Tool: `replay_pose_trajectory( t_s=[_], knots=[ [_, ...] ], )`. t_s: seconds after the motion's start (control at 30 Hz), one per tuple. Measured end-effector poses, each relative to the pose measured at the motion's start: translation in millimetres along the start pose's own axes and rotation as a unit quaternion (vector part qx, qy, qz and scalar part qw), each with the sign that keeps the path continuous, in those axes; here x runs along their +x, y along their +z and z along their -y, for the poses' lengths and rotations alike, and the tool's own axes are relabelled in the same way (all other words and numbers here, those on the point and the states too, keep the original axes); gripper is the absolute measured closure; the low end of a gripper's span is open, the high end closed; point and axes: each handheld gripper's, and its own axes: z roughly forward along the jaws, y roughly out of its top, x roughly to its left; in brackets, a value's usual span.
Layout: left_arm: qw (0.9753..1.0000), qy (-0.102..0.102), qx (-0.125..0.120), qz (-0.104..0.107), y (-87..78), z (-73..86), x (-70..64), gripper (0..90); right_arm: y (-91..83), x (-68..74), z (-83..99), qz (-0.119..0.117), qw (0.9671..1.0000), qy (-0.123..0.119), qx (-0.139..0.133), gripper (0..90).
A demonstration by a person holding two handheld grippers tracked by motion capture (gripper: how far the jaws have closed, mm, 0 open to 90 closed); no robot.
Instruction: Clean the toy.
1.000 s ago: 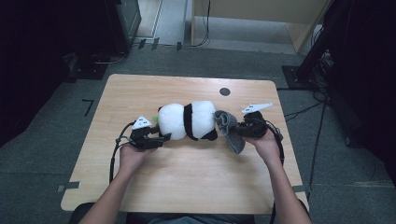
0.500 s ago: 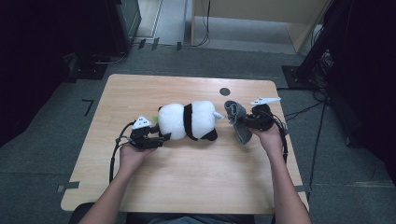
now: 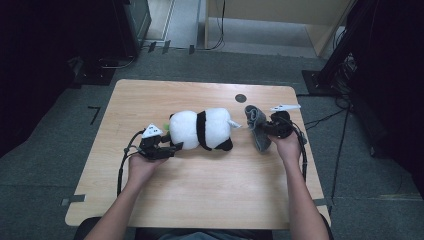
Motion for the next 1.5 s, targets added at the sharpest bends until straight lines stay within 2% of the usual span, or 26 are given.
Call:
replay_pose_trajectory(
  t_s=[0.27, 0.53, 0.63, 0.9, 1.0, 1.07, 1.2, 1.37, 1.5],
  knots=[
    [1.0, 0.0, -0.001, 0.001, 0.2, 0.0, 0.4, 36.8, 13.4, -3.1, 3.9, 0.013, 0.9999, 0.004, 0.003, 75.9],
    [1.0, 0.003, -0.002, 0.004, 0.4, -0.5, 1.7, 36.8, 20.5, 0.8, 5.0, 0.003, 1.0, 0.009, 0.001, 76.6],
    [1.0, 0.002, -0.003, 0.008, 0.9, -1.4, 1.9, 37.6, 18.6, 8.1, 2.3, -0.006, 0.9999, 0.01, -0.001, 76.9],
    [0.9997, -0.002, -0.002, 0.023, 1.6, -0.8, -3.3, 41.5, 21.7, 35.3, -9.0, -0.026, 0.9993, -0.026, -0.001, 77.0],
    [0.9995, 0.004, 0.0, 0.03, 2.9, -0.1, -9.6, 42.3, 23.5, 44.4, -13.3, -0.033, 0.9987, -0.039, -0.001, 77.0],
    [0.9995, 0.014, 0.0, 0.027, 4.0, 0.8, -12.5, 42.0, 25.6, 47.7, -14.7, -0.034, 0.9984, -0.044, 0.002, 77.0],
    [0.9997, 0.009, -0.002, 0.024, 0.3, 1.6, -7.2, 37.6, 27.1, 46.8, -16.3, -0.034, 0.9984, -0.044, 0.003, 77.0],
    [0.9997, 0.007, -0.018, 0.015, -12.0, 2.7, 4.6, 35.6, 27.3, 41.2, -16.8, -0.034, 0.9988, -0.037, -0.001, 77.0],
    [0.9997, 0.02, -0.013, 0.0, -15.5, 0.8, 16.7, 35.5, 28.9, 39.7, -15.8, -0.035, 0.999, -0.029, -0.001, 76.9]
  ],
)
